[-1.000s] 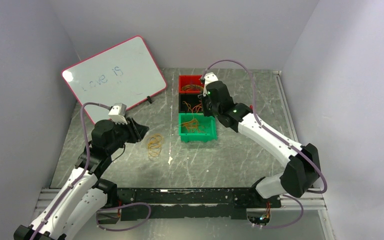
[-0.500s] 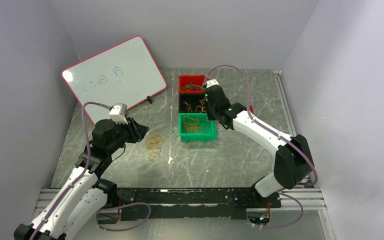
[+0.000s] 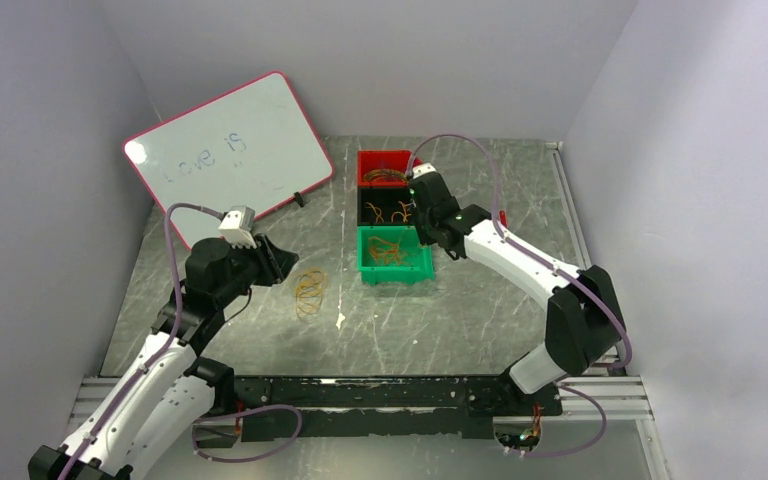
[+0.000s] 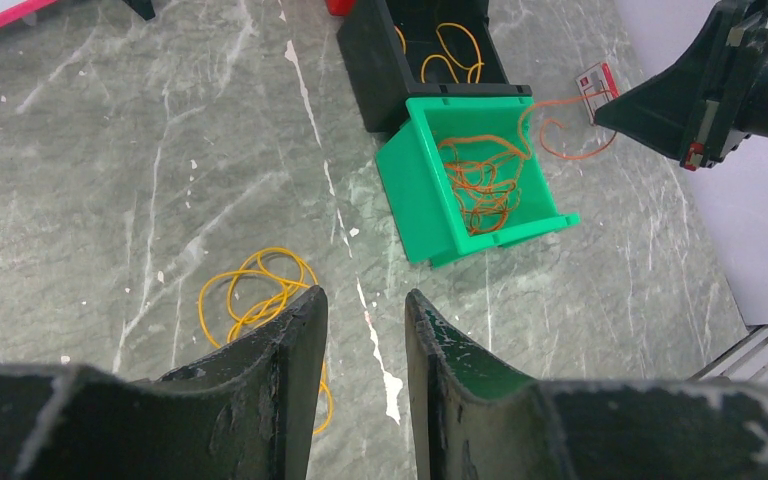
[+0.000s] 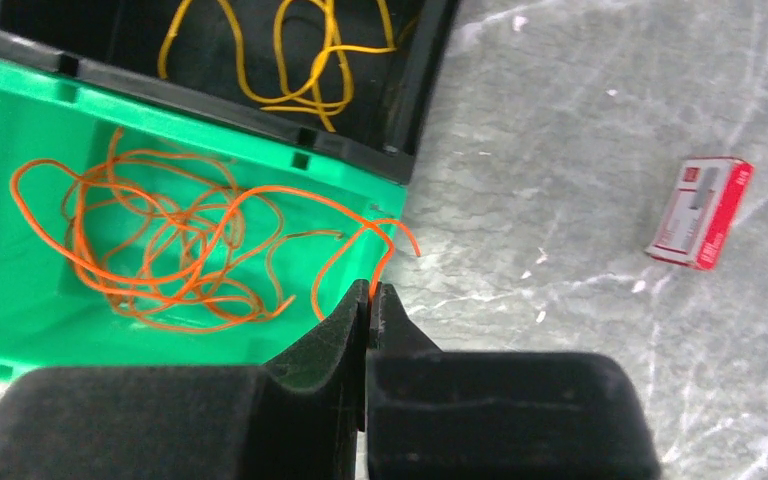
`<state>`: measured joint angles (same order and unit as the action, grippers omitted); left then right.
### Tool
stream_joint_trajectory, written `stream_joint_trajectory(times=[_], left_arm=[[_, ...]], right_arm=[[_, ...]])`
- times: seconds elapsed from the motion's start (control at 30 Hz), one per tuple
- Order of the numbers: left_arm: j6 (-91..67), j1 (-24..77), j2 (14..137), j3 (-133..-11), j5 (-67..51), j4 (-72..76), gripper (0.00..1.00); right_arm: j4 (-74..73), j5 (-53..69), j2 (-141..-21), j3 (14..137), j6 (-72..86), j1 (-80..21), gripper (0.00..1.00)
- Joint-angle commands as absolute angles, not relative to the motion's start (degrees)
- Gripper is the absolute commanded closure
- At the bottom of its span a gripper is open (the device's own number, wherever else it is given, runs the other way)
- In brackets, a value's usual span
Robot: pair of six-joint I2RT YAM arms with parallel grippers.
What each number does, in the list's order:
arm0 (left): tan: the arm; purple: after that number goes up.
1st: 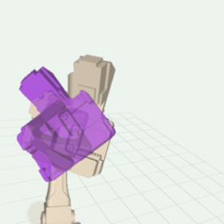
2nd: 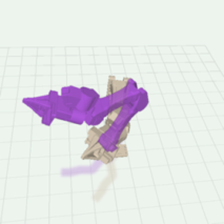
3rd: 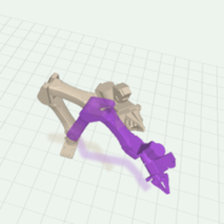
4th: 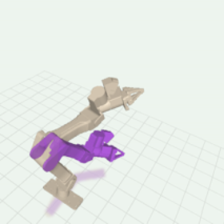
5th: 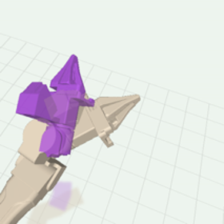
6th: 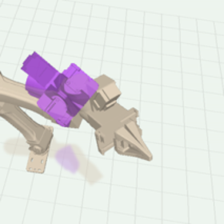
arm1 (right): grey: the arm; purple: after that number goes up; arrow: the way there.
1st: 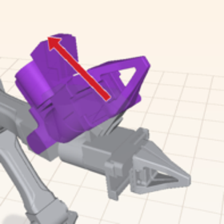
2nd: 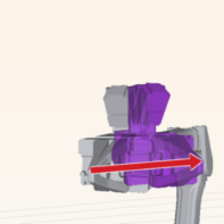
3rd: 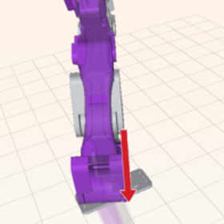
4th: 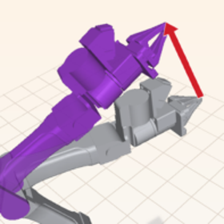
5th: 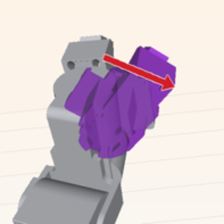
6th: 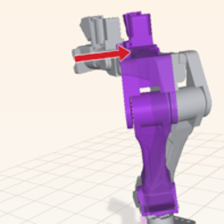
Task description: Untangle the cables
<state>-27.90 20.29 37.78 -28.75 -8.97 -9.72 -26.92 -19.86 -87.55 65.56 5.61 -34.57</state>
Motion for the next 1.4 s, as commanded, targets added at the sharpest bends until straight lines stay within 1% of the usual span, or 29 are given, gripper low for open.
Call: stream_joint_trajectory(times=[0.0,0.17,0.63,0.93,1.03,1.23,1.37], left_arm=[[-28.14,20.12,37.49,-29.97,-8.76,-9.38,0.60],[-28.05,20.08,37.01,-30.12,-8.36,-10.16,0.60],[-28.20,20.06,36.45,-30.06,-8.19,-10.77,0.60],[-28.90,20.08,35.67,-29.56,-8.12,-11.60,0.60],[-29.00,20.02,35.33,-29.44,-8.03,-11.98,0.59],[-29.12,20.05,35.54,-29.38,-7.68,-12.05,0.56],[-29.25,20.10,35.89,-29.37,-7.71,-11.71,0.55]], right_arm=[[-25.96,-11.68,-88.32,66.48,4.79,-34.33,1.00],[-24.27,-5.65,-89.95,66.43,5.48,-34.34,1.00],[-14.02,1.63,-96.36,63.86,7.50,-34.32,1.00],[-11.89,4.03,-101.19,64.09,7.66,-34.42,1.00],[-11.41,3.15,-100.77,63.76,7.60,-34.40,0.97],[-10.91,1.29,-97.34,62.95,7.61,-34.37,0.88],[-12.54,0.12,-95.99,63.54,6.87,-34.39,0.79]])
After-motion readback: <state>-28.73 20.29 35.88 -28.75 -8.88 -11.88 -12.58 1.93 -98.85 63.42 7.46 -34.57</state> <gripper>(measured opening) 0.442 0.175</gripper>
